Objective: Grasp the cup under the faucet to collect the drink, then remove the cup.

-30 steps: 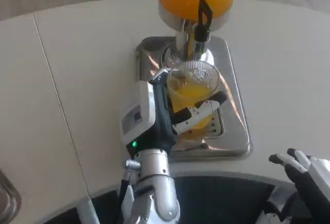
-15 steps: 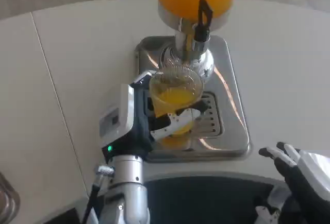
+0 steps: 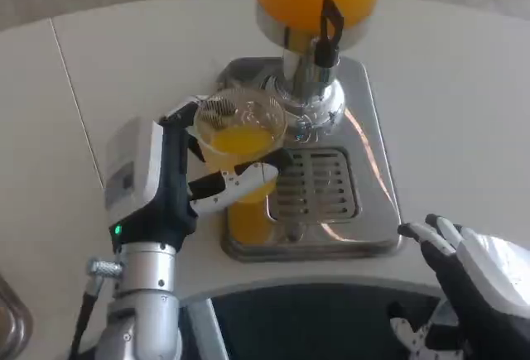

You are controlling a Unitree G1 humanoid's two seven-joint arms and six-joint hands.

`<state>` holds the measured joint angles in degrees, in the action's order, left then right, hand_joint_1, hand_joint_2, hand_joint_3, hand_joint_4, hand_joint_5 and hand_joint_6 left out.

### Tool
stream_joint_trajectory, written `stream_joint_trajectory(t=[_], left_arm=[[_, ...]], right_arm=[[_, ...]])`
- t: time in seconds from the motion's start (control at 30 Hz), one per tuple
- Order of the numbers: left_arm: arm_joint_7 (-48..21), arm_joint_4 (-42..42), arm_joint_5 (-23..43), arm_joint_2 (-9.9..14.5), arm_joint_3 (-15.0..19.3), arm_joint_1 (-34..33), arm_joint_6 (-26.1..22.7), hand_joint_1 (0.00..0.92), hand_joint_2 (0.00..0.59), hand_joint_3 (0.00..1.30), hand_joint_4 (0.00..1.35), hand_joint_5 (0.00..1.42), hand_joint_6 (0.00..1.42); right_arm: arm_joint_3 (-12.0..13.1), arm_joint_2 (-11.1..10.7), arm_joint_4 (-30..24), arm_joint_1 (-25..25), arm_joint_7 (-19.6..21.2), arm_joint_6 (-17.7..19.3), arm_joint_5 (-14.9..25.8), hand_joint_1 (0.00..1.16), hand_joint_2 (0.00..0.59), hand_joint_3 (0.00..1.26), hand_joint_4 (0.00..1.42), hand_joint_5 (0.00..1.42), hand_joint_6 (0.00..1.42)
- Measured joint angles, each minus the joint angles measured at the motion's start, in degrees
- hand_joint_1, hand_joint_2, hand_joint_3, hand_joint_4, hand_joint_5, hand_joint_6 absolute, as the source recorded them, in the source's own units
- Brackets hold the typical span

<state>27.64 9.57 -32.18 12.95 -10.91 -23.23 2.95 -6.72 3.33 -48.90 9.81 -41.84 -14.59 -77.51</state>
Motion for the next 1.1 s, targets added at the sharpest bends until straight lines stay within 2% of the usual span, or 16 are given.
stream_joint_trajectory(t=[0.17,0.3,0.43,0.6,0.7,0.9,1.1], left_arm=[[-3.73,-3.88,0.52,2.86,2.82,3.51,1.18,0.581,0.023,0.95,1.15,1.36,1.42],[-7.09,-9.73,2.32,6.3,6.05,7.56,3.74,0.582,0.021,0.95,1.16,1.36,1.42],[-9.74,-13.6,3.4,8.16,8.78,10.69,5.5,0.582,0.018,0.95,1.16,1.36,1.42],[-13.24,-17.78,5.31,9.41,11.53,15.27,7.1,0.582,0.016,0.95,1.16,1.36,1.42],[-15.69,-22.09,7.02,10.26,13.62,19.23,9.06,0.583,0.015,0.95,1.16,1.36,1.42],[-19.37,-27.81,9.09,10.5,16.28,24.88,11.89,0.583,0.014,0.95,1.16,1.36,1.42],[-23.11,-33.26,11.9,10.67,20.49,31.15,14.12,0.583,0.014,0.95,1.16,1.36,1.42]], right_arm=[[-1.02,-0.02,0.08,-1.09,0.08,-0.07,-1.63,0.73,0.475,0.09,0.0,0.0,0.0],[-1.54,-0.1,0.25,-3.41,-0.71,0.02,-2.21,0.71,0.476,0.07,0.0,0.0,0.0],[-2.45,-1.05,0.6,-5.38,-2.24,0.63,-2.09,0.71,0.475,0.06,0.0,0.0,0.0],[-2.84,-2.52,0.93,-6.4,-2.82,1.77,-0.47,0.68,0.481,0.05,0.0,0.0,0.0],[-2.7,-4.31,1.15,-6.84,-2.86,2.57,1.58,0.68,0.481,0.05,0.0,0.0,0.0],[-2.96,-6.04,1.31,-7.02,-2.81,3.32,3.99,0.67,0.481,0.05,0.0,0.0,0.0],[-3.53,-6.77,1.06,-5.66,-2.41,3.99,4.91,0.67,0.48,0.05,0.0,0.0,0.0]])
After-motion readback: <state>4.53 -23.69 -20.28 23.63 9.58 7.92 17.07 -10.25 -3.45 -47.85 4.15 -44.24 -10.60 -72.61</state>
